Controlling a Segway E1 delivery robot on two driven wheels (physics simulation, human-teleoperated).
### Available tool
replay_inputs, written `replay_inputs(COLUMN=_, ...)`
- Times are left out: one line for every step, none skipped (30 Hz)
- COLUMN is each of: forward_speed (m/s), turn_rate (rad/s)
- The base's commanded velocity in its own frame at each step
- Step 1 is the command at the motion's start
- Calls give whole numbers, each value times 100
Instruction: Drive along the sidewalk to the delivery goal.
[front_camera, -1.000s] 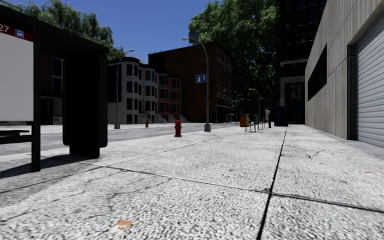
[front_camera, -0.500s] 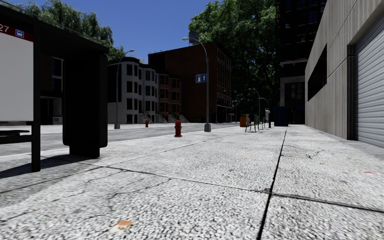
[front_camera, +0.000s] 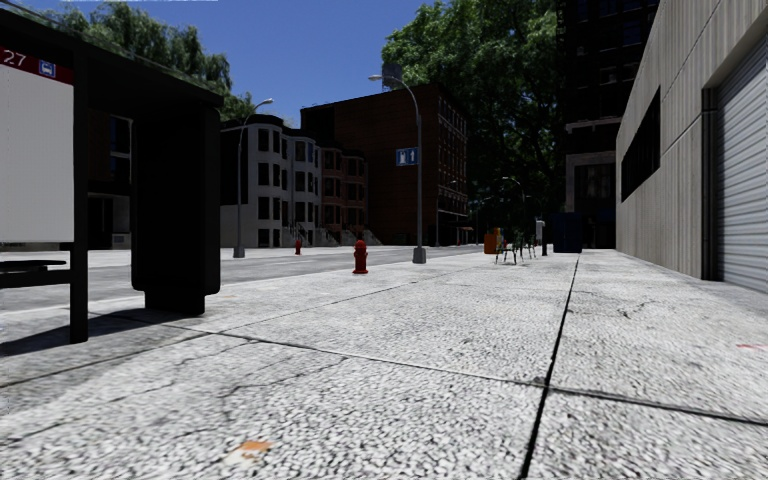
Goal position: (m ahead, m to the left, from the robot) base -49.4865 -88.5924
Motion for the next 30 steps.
replay_inputs(forward_speed=0, turn_rate=34)
replay_inputs(forward_speed=0, turn_rate=34)
replay_inputs(forward_speed=0, turn_rate=34)
replay_inputs(forward_speed=0, turn_rate=34)
replay_inputs(forward_speed=0, turn_rate=34)
replay_inputs(forward_speed=0, turn_rate=34)
replay_inputs(forward_speed=0, turn_rate=34)
replay_inputs(forward_speed=0, turn_rate=34)
replay_inputs(forward_speed=0, turn_rate=34)
replay_inputs(forward_speed=0, turn_rate=34)
replay_inputs(forward_speed=0, turn_rate=34)
replay_inputs(forward_speed=0, turn_rate=34)
replay_inputs(forward_speed=0, turn_rate=34)
replay_inputs(forward_speed=0, turn_rate=34)
replay_inputs(forward_speed=0, turn_rate=34)
replay_inputs(forward_speed=0, turn_rate=34)
replay_inputs(forward_speed=0, turn_rate=34)
replay_inputs(forward_speed=0, turn_rate=34)
replay_inputs(forward_speed=0, turn_rate=34)
replay_inputs(forward_speed=0, turn_rate=34)
replay_inputs(forward_speed=0, turn_rate=34)
replay_inputs(forward_speed=0, turn_rate=34)
replay_inputs(forward_speed=0, turn_rate=34)
replay_inputs(forward_speed=0, turn_rate=34)
replay_inputs(forward_speed=0, turn_rate=34)
replay_inputs(forward_speed=0, turn_rate=34)
replay_inputs(forward_speed=0, turn_rate=34)
replay_inputs(forward_speed=0, turn_rate=34)
replay_inputs(forward_speed=0, turn_rate=34)
replay_inputs(forward_speed=0, turn_rate=34)
